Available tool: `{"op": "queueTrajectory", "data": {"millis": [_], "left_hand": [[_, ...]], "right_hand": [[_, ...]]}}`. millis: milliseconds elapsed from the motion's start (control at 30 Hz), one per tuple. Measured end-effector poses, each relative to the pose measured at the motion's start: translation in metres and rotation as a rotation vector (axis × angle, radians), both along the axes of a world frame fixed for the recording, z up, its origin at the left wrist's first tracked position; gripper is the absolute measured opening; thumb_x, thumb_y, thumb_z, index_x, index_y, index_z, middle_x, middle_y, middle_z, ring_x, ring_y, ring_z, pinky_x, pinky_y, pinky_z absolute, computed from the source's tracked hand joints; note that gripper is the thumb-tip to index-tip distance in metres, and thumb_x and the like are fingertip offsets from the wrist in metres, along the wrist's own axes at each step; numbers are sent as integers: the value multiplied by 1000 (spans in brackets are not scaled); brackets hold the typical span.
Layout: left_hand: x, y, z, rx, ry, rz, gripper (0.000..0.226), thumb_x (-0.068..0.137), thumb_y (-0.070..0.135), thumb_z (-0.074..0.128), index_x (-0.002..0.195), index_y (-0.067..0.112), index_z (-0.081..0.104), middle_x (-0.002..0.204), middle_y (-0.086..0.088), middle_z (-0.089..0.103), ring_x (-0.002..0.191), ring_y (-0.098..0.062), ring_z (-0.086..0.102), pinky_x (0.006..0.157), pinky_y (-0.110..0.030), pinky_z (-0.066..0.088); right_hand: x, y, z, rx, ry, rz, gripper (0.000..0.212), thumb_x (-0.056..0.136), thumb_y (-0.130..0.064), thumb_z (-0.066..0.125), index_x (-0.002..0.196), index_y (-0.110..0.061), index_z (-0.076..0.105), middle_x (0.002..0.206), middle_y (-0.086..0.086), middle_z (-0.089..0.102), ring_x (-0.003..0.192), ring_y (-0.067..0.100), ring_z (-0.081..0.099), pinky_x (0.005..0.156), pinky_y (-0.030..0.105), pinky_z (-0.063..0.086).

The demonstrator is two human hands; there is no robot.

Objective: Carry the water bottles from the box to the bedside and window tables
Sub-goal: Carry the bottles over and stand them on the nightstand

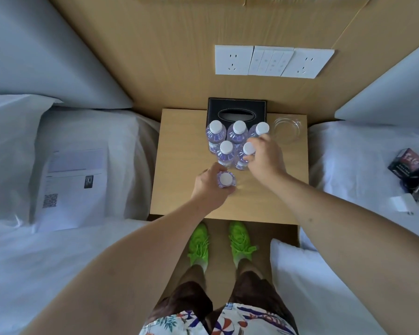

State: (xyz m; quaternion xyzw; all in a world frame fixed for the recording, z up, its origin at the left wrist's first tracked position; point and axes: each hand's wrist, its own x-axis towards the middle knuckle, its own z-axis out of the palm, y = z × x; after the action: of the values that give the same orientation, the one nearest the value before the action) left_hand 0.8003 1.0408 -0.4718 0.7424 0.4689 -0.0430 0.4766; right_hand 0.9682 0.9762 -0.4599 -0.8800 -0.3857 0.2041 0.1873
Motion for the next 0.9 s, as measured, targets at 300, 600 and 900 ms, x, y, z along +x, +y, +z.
{"op": "queueTrajectory", "data": {"millis": [300, 600, 900], "left_hand": [[17, -9, -4, -61, -31, 143, 60, 72, 32, 91, 122, 24, 59, 114, 10, 62, 105, -13, 60, 80, -21, 40], [19, -4, -4, -142, -63, 157, 58, 65, 12, 92, 113, 18, 60, 117, 1, 67, 109, -18, 66, 92, -34, 55], [-6, 22, 2, -185, -2, 181, 57, 77, -8, 74, 121, 25, 63, 124, 6, 61, 105, -14, 64, 66, -26, 54]], "right_hand": [[-16, -25, 3, 186, 47, -298, 42, 79, -28, 81, 109, -11, 57, 102, 4, 60, 90, 23, 56, 81, 40, 49], [-28, -26, 14, 19, 299, 79, 35, 75, -39, 82, 106, -28, 75, 92, 2, 64, 84, 18, 60, 75, 29, 45], [-36, -11, 26, -64, 166, 171, 26, 79, -21, 79, 103, -10, 74, 90, 11, 62, 88, 32, 60, 71, 34, 43]]}}
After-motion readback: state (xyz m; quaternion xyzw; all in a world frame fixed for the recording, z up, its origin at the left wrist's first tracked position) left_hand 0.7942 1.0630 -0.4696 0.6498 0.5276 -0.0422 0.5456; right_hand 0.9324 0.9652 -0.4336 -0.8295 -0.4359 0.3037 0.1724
